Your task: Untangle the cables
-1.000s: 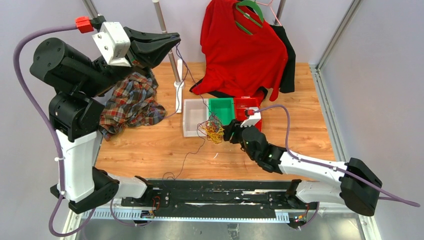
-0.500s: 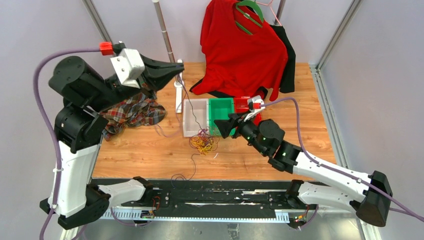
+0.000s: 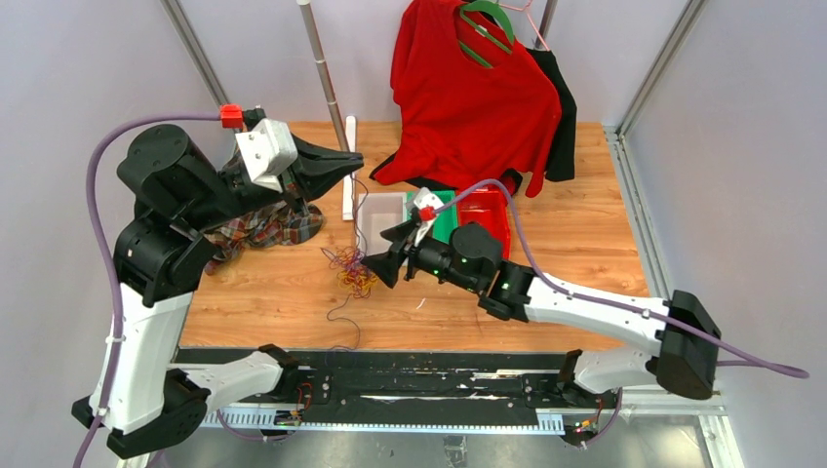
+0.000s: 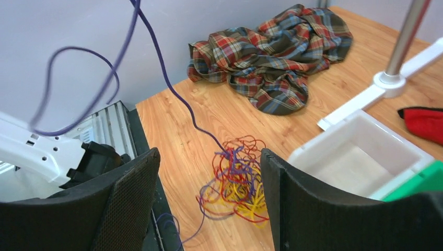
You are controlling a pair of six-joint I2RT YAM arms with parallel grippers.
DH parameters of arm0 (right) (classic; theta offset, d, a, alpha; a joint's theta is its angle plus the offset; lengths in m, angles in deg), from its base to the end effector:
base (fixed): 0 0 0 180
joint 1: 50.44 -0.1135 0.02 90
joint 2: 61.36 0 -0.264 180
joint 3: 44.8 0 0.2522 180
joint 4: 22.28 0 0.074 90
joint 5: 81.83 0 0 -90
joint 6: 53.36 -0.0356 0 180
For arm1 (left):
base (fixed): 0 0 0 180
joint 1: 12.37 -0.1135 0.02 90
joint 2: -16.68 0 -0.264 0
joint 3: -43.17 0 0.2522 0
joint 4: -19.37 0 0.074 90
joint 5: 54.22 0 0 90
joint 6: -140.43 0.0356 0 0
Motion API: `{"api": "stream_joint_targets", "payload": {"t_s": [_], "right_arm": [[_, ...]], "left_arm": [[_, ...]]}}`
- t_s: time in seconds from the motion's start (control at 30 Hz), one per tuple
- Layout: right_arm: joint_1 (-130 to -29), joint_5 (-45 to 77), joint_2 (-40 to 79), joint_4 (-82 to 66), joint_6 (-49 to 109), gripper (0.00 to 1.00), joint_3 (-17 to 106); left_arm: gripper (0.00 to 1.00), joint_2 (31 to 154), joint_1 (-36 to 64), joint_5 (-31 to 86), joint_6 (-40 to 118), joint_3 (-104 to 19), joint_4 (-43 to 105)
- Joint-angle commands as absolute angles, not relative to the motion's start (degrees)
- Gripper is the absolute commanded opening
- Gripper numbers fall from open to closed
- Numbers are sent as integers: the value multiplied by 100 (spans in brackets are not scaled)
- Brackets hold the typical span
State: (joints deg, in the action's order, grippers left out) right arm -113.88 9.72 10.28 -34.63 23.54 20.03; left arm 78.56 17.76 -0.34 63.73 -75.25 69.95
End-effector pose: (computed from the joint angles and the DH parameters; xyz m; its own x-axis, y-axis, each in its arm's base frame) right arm 0.1316 0.2655 0.3447 -0.1633 0.1800 -0.9700 -0.8924 0.3923 0.2230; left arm 0.1078 -0.0868 0.5674 0.2973 0.0423 -0.9538 0.8674 0.4055 0.2884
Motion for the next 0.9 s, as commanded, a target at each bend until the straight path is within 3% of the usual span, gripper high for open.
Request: {"api": "stream_joint_targets", "payload": {"t_s": [0.0,0.27,0.43,0.6,0.87], "right_arm": [[-11518,1370,1482,-3899,2585,70,2575],[-11534,1158,2294,-4009,2487,67,3086],[-11425,1178,2551,-4078,2075,48,3006],[-11399,655,2693,-4738,1700,36,2201],[-11399,137,2894,-5261,1427,31,1304]], "left_arm": [[0,7700,1795,-188,6406,-7472,6925],[0,7668,1795,-222,6350,-7556,6925],[0,7774,1795,-69,6543,-7925,6915],[0,8075,1795,185,6771,-8731,6823],[0,8398,1795,416,6563,-9498,6213]]}}
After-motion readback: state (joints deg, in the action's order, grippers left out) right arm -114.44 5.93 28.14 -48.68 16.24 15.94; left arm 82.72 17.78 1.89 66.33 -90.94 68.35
